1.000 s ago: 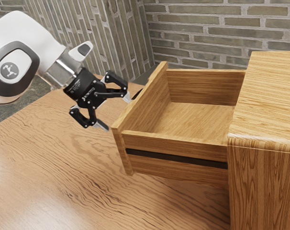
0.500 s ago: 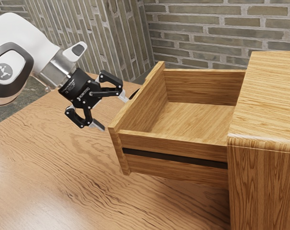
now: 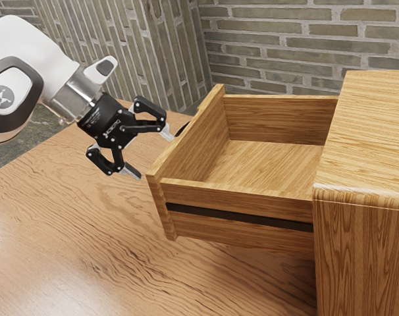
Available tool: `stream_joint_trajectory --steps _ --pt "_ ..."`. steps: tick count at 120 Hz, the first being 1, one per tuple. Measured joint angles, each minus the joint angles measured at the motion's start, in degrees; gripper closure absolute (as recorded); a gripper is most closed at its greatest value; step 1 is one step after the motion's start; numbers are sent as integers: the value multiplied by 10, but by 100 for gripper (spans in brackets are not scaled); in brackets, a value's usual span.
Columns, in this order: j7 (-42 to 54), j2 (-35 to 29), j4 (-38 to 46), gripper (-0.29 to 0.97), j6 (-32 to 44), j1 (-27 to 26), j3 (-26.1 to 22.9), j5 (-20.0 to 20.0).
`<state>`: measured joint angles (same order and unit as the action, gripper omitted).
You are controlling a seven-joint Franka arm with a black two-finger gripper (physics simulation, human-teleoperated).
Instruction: Pull the drawer handle with one arm to open the drawer
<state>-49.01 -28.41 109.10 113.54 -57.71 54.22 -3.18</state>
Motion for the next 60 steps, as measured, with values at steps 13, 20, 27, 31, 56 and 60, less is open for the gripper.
stream_joint_trajectory --steps 13,20,27,31,56,60 --pt "0 0 -1 2 -2 0 0 3" --pt "0 0 -3 2 -4 0 0 5" --pt "1 0 -4 2 -6 0 1 6" --pt "1 -1 -4 2 -8 0 2 8" --pt "2 -2 -6 2 -15 1 17 19" --pt "2 -2 -7 1 -15 1 20 21"
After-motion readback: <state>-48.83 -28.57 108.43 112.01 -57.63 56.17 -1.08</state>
